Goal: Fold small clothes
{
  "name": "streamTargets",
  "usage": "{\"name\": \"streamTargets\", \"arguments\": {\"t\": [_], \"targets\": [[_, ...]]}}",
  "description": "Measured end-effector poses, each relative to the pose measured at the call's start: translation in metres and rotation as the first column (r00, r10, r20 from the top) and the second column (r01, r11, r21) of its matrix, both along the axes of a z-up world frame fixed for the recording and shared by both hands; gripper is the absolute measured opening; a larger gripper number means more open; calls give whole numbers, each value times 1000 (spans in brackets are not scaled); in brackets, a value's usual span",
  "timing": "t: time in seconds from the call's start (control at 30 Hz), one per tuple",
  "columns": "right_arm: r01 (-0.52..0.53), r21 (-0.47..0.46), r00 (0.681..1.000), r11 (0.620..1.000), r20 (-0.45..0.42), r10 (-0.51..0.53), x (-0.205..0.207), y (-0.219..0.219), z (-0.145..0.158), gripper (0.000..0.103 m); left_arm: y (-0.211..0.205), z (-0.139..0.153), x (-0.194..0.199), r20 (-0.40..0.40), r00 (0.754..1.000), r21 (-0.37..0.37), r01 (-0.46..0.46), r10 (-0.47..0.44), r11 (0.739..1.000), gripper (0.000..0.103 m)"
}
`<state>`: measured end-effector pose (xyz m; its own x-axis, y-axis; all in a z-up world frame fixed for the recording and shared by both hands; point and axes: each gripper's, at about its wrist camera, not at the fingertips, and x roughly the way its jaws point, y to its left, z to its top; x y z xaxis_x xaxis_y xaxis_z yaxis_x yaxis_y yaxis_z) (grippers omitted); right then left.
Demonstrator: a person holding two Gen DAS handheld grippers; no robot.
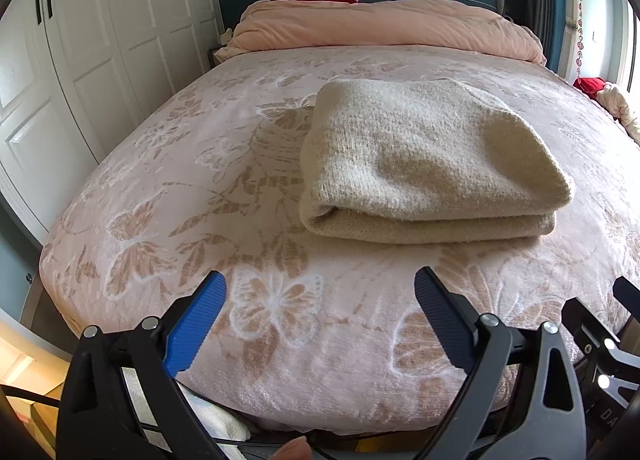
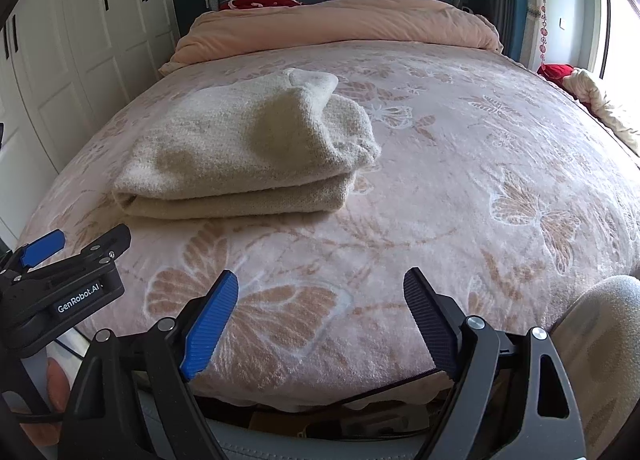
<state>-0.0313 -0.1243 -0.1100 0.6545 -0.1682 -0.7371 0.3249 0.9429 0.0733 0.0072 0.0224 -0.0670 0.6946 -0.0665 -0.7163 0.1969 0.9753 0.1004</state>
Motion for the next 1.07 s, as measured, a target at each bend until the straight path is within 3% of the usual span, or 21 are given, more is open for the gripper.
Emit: {"name": "streamTargets", "arguments": {"t": [0.43, 0.7, 1.07], "targets": [[-8, 4, 1000, 1000, -9, 8, 1, 3, 0, 84, -2, 1, -4, -5, 999, -44, 33, -33, 998, 94], [-24, 4, 1000, 1000, -13, 25, 2, 4, 0, 84, -16, 1, -16, 38, 998, 15, 58, -58, 998, 98], [-19, 5, 1000, 1000, -11, 20, 1, 5, 0, 85, -13, 0, -13, 39, 999, 22, 23, -24, 999, 98]]}}
